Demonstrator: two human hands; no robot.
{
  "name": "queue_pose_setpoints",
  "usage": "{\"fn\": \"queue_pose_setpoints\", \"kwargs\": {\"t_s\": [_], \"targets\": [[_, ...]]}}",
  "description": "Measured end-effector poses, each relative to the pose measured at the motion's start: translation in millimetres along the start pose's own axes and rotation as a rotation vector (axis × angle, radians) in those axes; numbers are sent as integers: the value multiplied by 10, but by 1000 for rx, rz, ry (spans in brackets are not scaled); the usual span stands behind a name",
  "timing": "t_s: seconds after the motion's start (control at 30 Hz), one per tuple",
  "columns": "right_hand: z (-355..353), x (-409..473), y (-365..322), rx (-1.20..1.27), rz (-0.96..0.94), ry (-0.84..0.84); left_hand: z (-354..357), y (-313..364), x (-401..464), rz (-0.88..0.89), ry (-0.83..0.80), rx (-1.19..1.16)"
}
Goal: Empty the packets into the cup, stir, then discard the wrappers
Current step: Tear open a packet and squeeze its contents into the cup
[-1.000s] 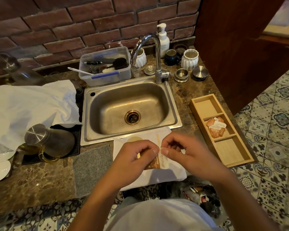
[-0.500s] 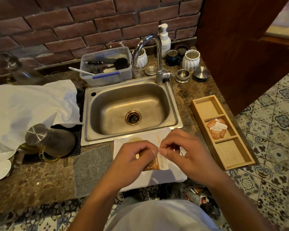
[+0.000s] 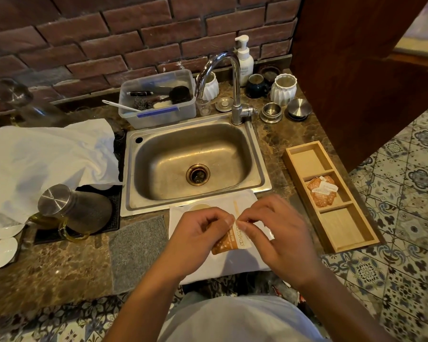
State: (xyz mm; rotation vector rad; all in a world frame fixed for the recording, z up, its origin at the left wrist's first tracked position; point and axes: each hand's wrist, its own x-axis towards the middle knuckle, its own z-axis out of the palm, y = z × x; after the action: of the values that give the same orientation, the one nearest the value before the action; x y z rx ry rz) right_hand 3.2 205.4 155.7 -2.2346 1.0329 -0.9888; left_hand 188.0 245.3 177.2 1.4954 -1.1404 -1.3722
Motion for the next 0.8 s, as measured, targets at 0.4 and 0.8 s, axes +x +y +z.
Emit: {"fn": "queue_pose_setpoints", "kwargs": {"t_s": [0.4, 0.8], "targets": [[-52, 18, 23, 487, 334, -216, -38, -20, -24, 32, -23, -1], [-85, 32, 9, 604, 382, -168, -17, -75, -42, 65, -34, 14]]}}
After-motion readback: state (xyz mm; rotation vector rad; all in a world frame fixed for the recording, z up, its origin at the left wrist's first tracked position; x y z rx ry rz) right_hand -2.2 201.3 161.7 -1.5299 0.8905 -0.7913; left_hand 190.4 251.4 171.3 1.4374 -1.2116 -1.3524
